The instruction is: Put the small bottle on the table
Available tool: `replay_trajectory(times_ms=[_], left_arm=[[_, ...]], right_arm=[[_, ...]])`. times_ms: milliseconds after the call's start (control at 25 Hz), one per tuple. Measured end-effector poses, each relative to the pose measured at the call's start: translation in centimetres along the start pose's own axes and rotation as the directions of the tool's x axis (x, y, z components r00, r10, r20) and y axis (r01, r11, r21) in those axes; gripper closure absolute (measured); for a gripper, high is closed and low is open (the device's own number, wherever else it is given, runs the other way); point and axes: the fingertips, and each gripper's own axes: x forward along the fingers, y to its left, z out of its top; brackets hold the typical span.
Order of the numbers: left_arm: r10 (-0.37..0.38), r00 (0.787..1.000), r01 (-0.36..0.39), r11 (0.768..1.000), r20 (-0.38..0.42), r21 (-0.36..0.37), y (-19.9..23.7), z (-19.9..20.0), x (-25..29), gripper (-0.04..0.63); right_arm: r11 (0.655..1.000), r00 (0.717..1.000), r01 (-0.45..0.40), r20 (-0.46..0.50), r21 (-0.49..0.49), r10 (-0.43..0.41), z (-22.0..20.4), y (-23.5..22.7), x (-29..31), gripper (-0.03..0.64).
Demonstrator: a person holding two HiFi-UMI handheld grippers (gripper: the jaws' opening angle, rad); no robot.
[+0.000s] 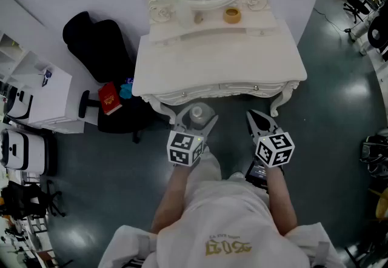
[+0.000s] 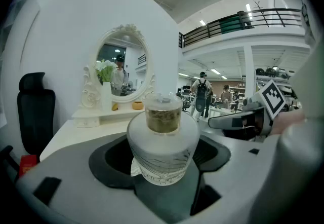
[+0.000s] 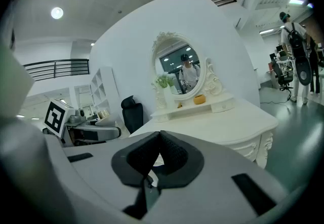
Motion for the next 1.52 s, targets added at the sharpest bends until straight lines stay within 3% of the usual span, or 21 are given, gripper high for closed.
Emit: replay_trajectory(times_ms=[520,800,1200,1520], left_arm=[[-0.004,1.0,0.004,0.999,0.015,-0.038,-2.0,-0.3,-1.4,0.253],[-0.017,1.0,0.016,0.998,-0.01,-0.054,-1.3,-0.8,1.1,0.255],[-0.077,0.997,0.076,0.991,-0.012,-0.109,2.2,0.9,12.5,0.253],[-0.127,0.991,0.124,0.989,-0.037,-0.074,7.5,5.5,23.1,0.253]], right_arm=[[1.0,1.0,-0.005,0.007,-0.024,0.005,-0.2,0.8,-3.3,0.603],[0.999,1.0,0.021,-0.018,-0.046,-0.022,-0.6,-0.8,-2.9,0.603],[0.99,0.989,0.118,-0.081,-0.076,-0.124,0.4,-9.2,2.2,0.603],[0.987,0.984,0.148,-0.092,-0.059,-0.153,5.2,-15.5,11.5,0.603]])
